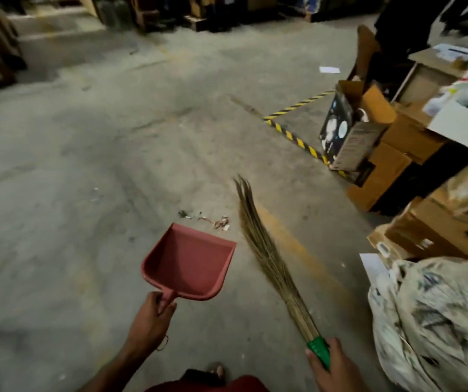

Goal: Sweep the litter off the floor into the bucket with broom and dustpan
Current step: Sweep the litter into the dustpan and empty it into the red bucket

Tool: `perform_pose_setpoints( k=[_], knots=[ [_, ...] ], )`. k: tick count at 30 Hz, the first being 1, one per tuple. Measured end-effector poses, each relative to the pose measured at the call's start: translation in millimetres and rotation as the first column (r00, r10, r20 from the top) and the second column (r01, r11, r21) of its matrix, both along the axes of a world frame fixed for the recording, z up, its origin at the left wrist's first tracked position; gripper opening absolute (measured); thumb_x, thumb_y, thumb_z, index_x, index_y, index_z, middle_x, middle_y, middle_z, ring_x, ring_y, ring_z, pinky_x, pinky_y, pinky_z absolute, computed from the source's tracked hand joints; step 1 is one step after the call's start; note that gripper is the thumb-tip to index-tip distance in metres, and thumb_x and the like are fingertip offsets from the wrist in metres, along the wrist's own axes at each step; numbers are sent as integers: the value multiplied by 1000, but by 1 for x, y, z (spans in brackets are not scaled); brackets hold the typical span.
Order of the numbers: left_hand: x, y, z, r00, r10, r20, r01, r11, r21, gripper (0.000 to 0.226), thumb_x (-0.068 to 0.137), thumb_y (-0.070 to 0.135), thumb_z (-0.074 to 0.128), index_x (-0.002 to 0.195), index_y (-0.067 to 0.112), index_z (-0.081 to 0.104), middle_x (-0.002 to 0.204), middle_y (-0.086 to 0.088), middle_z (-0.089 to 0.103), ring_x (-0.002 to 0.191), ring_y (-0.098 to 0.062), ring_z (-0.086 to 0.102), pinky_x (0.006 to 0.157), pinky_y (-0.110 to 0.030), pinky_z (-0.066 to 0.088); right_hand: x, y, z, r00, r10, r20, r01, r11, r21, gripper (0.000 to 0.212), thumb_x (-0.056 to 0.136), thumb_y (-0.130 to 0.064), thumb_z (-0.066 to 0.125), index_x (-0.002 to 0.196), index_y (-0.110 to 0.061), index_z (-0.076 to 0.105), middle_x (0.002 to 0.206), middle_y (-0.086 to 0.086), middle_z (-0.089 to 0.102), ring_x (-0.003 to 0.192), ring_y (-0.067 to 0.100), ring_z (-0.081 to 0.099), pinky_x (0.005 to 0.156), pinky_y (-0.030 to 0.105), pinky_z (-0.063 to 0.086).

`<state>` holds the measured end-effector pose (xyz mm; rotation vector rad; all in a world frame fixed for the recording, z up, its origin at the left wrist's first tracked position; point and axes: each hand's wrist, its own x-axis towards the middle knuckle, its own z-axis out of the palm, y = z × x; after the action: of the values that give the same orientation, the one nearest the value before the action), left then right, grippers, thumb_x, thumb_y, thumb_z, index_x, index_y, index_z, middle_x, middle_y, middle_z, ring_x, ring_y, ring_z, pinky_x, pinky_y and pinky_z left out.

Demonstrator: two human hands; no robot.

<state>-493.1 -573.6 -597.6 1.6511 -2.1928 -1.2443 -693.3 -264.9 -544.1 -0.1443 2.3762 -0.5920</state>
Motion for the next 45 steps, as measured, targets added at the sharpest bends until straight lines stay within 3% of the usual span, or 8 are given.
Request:
perform_pose_setpoints(
  k=[5, 11, 14, 17, 24, 30, 38, 45],
  knots=[
    [9, -63, -11, 997, 63, 44, -62, 998, -23, 18, 88, 30, 66, 98, 21, 54, 87, 0, 64, 73, -18, 62, 62, -34, 45, -31, -78, -8, 995, 79, 66, -81, 996, 30, 35, 88, -28, 66, 115, -27, 43, 105, 9, 63, 100, 28, 65, 80, 30, 47],
    [-26, -104, -43, 984, 70, 165, -59, 996, -71, 16, 85, 28, 68, 90, 18, 57, 86, -3, 57, 82, -28, 60, 71, -42, 49, -101, -164, -36, 976, 175, 133, -186, 979, 77, 55, 94, -28, 57, 143, -30, 31, 113, 6, 63, 89, 27, 65, 80, 31, 52],
    [-62, -120, -52, 979, 76, 189, -59, 994, -94, 20, 85, 23, 71, 99, 12, 62, 91, -9, 60, 91, -35, 60, 77, -43, 48, -146, -209, -66, 980, 158, 125, -168, 983, 76, 58, 89, -28, 61, 140, -33, 36, 110, 5, 65, 82, 31, 68, 74, 37, 57],
    [-97, -146, -72, 977, 87, 197, -77, 995, -59, 28, 80, 20, 77, 104, 10, 67, 89, -8, 59, 89, -37, 60, 74, -41, 45, -205, -262, -100, 986, 151, 68, -155, 986, 55, 58, 86, -22, 65, 140, -28, 43, 112, 5, 66, 96, 29, 66, 82, 33, 52],
    [-181, -219, -130, 957, 206, 203, -189, 977, -98, 67, 58, 60, 52, 101, 14, 73, 77, -9, 63, 79, -37, 66, 65, -36, 47, -371, -381, -228, 989, 120, 83, -131, 983, 130, 54, 87, -17, 64, 138, -16, 47, 117, 18, 66, 100, 36, 65, 85, 36, 53],
    [-234, -268, -208, 915, 281, 290, -280, 959, -43, 42, 66, 16, 87, 103, 4, 71, 82, -13, 60, 78, -35, 61, 68, -36, 41, -463, -462, -352, 981, 169, 94, -185, 962, 200, 54, 91, -22, 65, 141, -11, 47, 129, 21, 61, 116, 39, 59, 98, 38, 48],
    [-256, -293, -350, 936, 189, 298, -206, 978, 26, 31, 77, 15, 80, 104, 10, 66, 86, -7, 62, 81, -28, 59, 69, -37, 45, -439, -495, -478, 898, 403, 178, -435, 878, 203, 56, 89, -24, 64, 143, -21, 47, 131, 11, 62, 117, 32, 59, 98, 32, 48],
    [-227, -294, -380, 899, 274, 342, -324, 941, 96, 40, 78, 40, 70, 107, 12, 62, 89, -9, 65, 76, -28, 63, 70, -47, 55, -348, -476, -476, 847, 500, 180, -523, 845, 111, 65, 94, -34, 57, 153, -35, 28, 131, 6, 50, 120, 25, 55, 97, 34, 47]
  ],
)
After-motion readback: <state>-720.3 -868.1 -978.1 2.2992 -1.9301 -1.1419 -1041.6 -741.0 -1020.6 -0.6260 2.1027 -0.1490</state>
